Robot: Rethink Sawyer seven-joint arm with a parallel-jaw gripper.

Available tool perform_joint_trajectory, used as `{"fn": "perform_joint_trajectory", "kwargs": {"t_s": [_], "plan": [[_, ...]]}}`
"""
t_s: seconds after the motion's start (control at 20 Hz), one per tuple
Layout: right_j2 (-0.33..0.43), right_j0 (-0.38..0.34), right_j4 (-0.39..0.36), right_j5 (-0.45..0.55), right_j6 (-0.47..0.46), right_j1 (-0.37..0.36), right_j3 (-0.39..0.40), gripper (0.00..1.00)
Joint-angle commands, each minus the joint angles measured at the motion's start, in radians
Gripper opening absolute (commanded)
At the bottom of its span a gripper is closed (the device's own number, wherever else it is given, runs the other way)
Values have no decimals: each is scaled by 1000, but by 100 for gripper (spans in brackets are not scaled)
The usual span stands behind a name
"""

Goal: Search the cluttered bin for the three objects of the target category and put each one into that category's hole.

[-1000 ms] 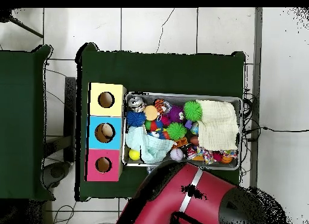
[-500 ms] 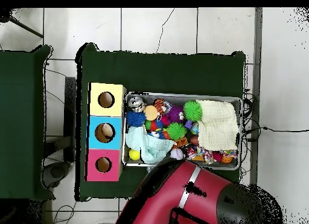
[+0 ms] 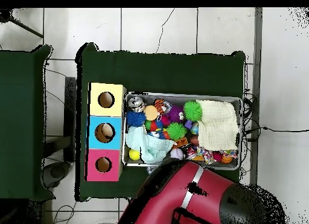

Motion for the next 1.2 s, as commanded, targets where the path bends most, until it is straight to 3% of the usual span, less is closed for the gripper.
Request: {"fn": "perform_joint_trajectory", "kwargs": {"t_s": [0.05, 0.2, 0.45, 0.75, 0.95, 1.2], "plan": [[297, -65, 158, 614, 135, 174, -562, 100], [303, -64, 175, 711, 95, 154, -558, 100], [323, -65, 139, 779, 61, 126, -576, 100], [314, -29, 261, 794, 85, 120, -610, 100], [296, 5, 337, 874, 79, 114, -638, 100], [315, 4, 347, 989, 66, 99, -667, 100]]}}
